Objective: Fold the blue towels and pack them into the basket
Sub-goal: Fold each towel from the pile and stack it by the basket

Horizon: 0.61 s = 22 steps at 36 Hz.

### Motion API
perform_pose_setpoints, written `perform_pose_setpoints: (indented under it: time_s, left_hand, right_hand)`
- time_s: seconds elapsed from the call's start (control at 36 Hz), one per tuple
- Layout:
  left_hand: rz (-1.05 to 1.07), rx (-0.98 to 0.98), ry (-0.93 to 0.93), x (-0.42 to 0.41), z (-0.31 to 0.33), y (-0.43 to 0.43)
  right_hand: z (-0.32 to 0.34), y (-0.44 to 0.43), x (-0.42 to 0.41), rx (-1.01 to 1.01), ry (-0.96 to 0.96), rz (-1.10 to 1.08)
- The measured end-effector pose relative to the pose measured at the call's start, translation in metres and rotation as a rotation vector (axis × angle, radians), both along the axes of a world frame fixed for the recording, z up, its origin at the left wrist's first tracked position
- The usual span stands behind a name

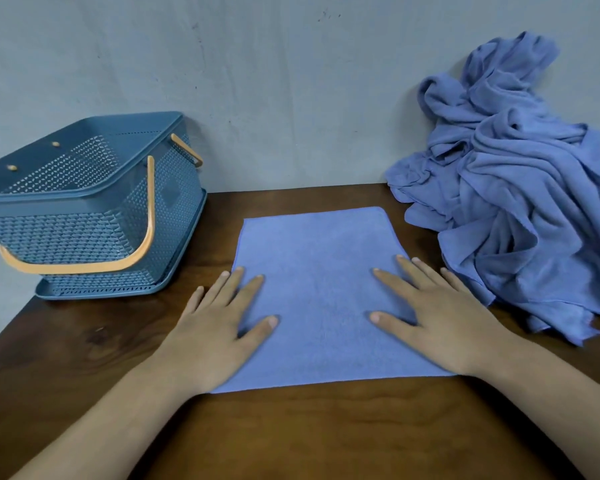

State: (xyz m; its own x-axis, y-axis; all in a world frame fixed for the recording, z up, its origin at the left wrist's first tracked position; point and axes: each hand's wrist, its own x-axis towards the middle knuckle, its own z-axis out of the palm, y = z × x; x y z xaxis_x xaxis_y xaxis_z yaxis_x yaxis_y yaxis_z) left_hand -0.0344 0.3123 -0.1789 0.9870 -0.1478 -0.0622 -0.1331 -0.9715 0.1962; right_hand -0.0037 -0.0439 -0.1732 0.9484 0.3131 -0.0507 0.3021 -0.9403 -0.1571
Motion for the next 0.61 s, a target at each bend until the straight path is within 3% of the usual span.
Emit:
perform_pose_setpoints:
  time_s: [0.08, 0.17, 0.33, 0.61]
  left_hand:
    - [-0.017, 0.037, -0.093, -0.003, 0.009, -0.012]
    - [-0.121, -0.025, -0.169, -0.01, 0.017, -0.037]
    - [-0.288, 0.008, -0.031, -0.03, 0.001, -0.065]
    - [-0.359, 0.02, -0.037, -0.037, 0.008, -0.057]
  right_hand:
    - [0.006, 0.01, -0.006, -0.042, -0.113, 0.049]
    - [0.007, 0.029, -0.015, 0.052, -0.088, 0.117]
    - [-0.008, 0.044, -0.03, -0.044, -0.025, 0.224]
    - [-0.004, 0.034, -0.037, 0.011, -0.009, 0.229]
